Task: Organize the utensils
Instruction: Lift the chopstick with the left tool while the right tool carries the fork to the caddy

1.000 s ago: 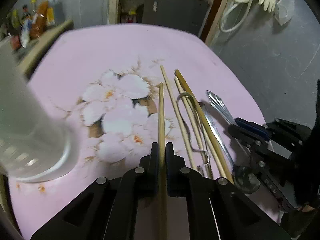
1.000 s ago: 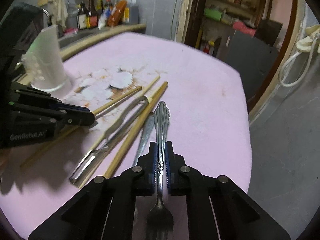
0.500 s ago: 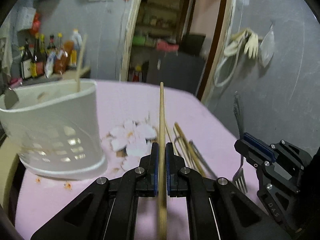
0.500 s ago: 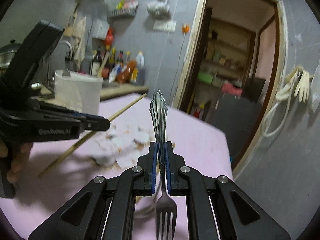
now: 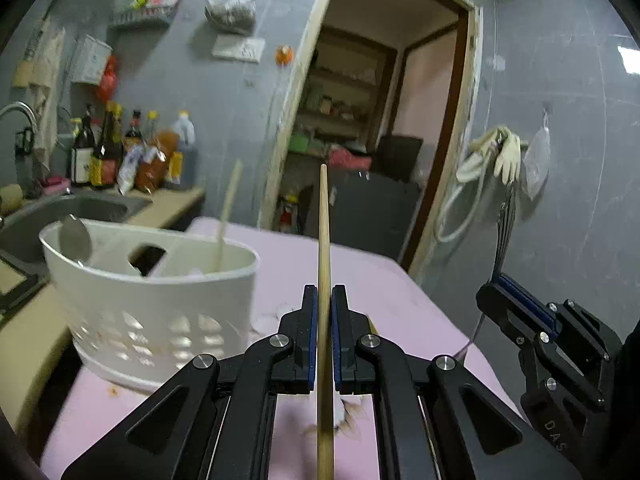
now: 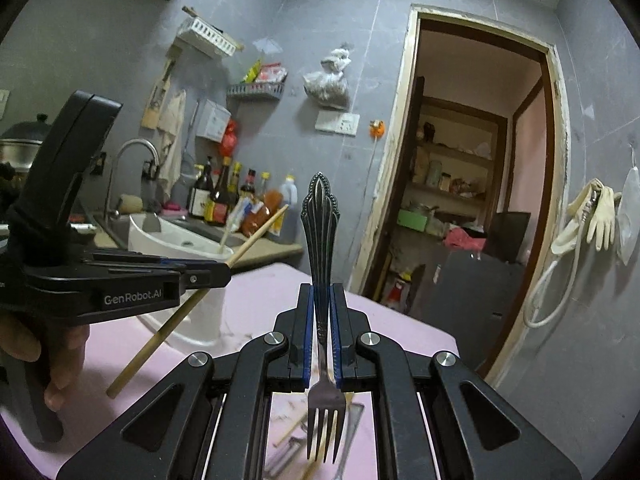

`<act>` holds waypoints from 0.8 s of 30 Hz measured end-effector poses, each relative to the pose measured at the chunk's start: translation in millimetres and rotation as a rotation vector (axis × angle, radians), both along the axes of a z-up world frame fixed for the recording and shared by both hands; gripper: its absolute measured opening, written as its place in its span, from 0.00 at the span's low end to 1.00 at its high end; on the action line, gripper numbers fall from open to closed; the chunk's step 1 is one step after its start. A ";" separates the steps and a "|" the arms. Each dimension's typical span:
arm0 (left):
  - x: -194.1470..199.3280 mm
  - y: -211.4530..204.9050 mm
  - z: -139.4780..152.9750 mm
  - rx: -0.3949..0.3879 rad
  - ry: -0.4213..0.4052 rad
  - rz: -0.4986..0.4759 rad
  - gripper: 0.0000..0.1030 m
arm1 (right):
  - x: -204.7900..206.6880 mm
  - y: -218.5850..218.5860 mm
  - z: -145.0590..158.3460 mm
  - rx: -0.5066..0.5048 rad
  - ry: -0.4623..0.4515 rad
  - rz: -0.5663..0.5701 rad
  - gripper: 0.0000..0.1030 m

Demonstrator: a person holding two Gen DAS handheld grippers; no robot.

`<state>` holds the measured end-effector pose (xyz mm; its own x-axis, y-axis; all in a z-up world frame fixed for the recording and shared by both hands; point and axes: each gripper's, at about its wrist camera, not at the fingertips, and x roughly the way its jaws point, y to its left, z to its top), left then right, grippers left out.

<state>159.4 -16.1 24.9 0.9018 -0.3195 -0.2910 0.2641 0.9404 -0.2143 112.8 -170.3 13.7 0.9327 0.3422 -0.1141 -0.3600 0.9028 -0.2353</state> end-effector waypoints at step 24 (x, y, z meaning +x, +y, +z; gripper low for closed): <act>21.0 137.6 93.6 -0.074 -0.244 0.219 0.04 | 49.0 64.8 96.0 0.316 -0.069 0.229 0.05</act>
